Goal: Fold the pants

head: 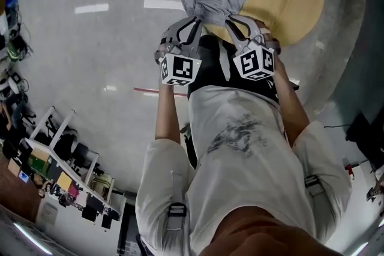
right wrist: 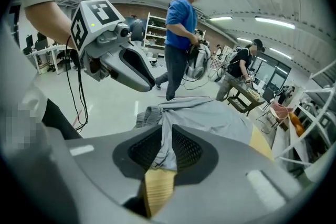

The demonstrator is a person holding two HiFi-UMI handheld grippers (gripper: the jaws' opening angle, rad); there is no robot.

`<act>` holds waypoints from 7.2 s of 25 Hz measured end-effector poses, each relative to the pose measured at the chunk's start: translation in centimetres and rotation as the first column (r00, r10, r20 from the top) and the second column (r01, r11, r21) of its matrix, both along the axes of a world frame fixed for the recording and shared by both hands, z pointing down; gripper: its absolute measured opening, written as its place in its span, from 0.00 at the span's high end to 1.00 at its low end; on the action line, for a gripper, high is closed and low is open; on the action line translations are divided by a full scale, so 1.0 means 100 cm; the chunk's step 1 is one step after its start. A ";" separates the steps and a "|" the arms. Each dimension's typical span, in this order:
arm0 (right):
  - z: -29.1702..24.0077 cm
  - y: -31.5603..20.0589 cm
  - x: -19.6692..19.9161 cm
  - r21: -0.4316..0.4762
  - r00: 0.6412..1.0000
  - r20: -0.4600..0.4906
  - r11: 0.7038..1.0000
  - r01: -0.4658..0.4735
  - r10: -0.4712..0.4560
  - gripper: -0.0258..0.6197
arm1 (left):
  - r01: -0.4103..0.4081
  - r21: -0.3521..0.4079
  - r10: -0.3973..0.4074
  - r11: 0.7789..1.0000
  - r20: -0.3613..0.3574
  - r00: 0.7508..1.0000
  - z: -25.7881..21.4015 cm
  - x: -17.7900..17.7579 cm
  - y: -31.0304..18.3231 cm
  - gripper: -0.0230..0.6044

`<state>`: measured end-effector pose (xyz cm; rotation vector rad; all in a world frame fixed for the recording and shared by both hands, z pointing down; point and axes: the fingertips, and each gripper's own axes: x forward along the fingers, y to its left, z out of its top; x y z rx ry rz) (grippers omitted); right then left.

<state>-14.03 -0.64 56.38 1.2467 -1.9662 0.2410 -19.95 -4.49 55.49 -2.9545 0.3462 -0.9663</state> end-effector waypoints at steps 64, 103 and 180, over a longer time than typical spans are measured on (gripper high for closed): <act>0.046 0.044 0.017 -0.173 0.992 -0.051 0.979 0.104 -0.114 0.86 | -0.381 -0.190 0.392 0.905 0.021 0.920 0.056 0.046 0.052 0.87; -0.041 0.103 0.045 -0.116 0.939 0.056 0.932 0.343 -0.339 0.86 | -0.179 -0.291 0.191 0.940 0.012 0.982 -0.033 0.065 0.121 0.88; -0.028 -0.252 0.208 -0.055 0.983 -0.065 0.984 0.171 -0.174 0.85 | -0.156 -0.186 0.143 0.970 -0.085 0.986 -0.015 0.221 -0.224 0.87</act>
